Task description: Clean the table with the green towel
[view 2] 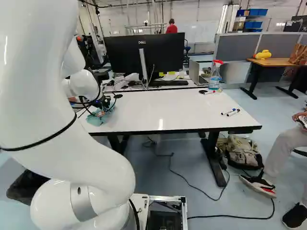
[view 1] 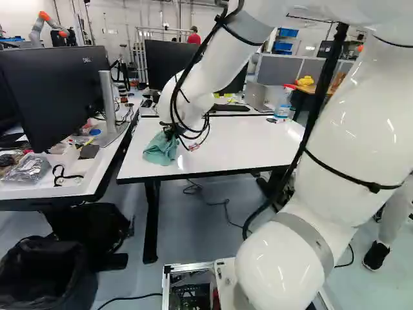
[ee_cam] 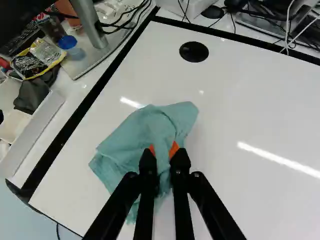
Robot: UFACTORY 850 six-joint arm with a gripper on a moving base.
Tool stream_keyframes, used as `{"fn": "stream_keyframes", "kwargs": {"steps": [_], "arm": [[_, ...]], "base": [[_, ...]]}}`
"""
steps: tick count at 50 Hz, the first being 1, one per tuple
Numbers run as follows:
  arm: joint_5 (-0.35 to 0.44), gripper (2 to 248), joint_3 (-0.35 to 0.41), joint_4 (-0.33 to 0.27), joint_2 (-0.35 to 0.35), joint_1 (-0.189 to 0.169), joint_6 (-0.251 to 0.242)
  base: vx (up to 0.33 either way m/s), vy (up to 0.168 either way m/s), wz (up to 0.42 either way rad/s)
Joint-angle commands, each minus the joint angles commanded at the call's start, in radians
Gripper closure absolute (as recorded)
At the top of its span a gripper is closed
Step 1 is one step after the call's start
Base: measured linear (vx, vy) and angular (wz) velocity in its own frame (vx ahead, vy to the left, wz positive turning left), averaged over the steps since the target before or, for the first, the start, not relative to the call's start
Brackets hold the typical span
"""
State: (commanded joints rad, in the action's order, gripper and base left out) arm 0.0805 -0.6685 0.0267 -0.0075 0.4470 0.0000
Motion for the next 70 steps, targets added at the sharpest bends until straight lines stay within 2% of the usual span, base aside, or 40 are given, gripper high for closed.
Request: {"fn": "stream_keyframes", "kwargs": {"steps": [28,53,70], "arm": [[0.0,212,0.128,0.0,0.13,-0.071,0.0],[0.0,212,0.126,0.0,0.131,-0.072,0.0],[0.0,212,0.054,0.0,0.096,-0.07,0.0]], "base": [[0.0,0.0,0.0],[0.0,0.0,0.0],[0.0,0.0,0.0]]}}
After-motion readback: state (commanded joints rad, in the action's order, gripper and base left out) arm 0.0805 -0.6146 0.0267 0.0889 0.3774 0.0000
